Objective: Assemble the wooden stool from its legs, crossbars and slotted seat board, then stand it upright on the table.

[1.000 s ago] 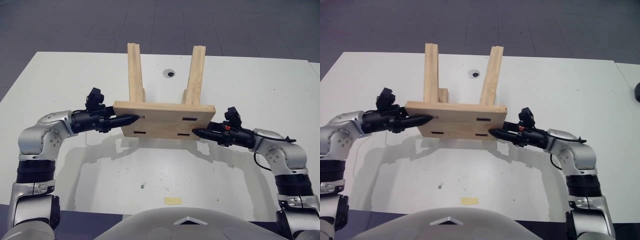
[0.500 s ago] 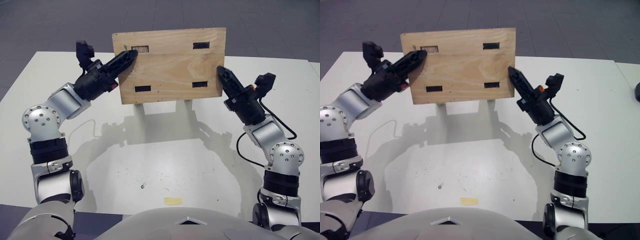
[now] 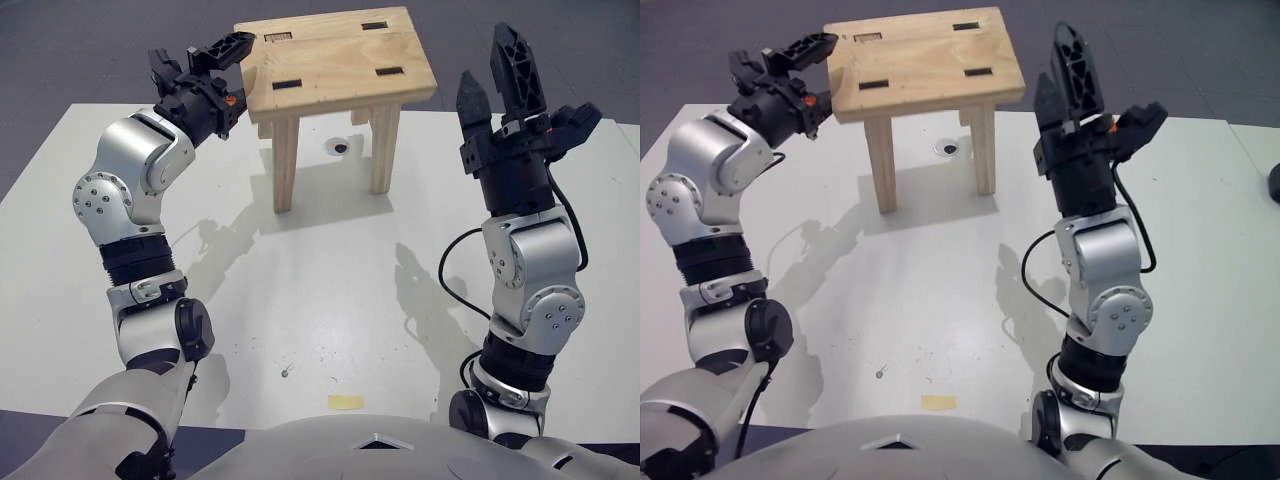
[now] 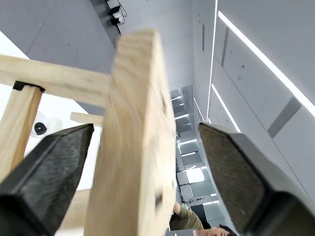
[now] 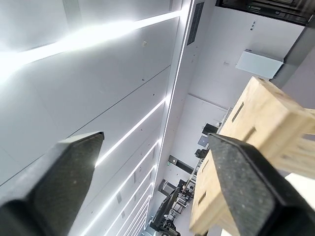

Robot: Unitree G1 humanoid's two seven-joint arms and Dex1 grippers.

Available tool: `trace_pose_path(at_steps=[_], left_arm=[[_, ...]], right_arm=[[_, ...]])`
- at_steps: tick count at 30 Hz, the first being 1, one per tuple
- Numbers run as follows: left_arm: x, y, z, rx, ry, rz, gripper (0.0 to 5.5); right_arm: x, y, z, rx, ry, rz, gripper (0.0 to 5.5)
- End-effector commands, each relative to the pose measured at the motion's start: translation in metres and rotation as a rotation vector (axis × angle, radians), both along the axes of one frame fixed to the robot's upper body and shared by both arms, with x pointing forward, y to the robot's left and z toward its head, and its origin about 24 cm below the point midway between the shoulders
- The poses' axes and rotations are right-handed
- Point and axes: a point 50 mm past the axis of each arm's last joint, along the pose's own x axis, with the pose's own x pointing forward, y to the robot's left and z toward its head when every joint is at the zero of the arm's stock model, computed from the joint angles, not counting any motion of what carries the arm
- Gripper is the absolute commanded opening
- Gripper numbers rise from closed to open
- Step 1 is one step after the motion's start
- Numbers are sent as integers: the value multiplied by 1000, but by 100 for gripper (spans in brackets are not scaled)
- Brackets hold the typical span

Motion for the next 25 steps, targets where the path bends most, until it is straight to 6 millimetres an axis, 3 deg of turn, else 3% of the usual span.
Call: trace_pose_path(at_steps=[1, 4, 7, 11, 15, 19, 25], left_arm=[[-2, 13, -18, 83, 64, 76, 485], [-9, 26, -19, 297, -25, 191, 531], [-26, 29, -9, 623, -231, 262, 540], [-27, 42, -20, 929, -321, 491, 540], [-26, 36, -38, 1054, -335, 535, 540], [-21, 23, -54, 1182, -410, 423, 540], [-13, 18, -53, 1206, -469, 445, 540]], right_arm=[[-6, 3, -5, -4, 19, -26, 463], [-4, 1, -15, -110, 43, -104, 506], [3, -8, -36, -385, 125, -276, 539], [10, -19, -70, -814, 242, -514, 539], [19, -11, -80, -982, 258, -623, 539], [22, -11, -92, -1139, 215, -682, 539], [32, -11, -94, -1165, 180, -736, 539]])
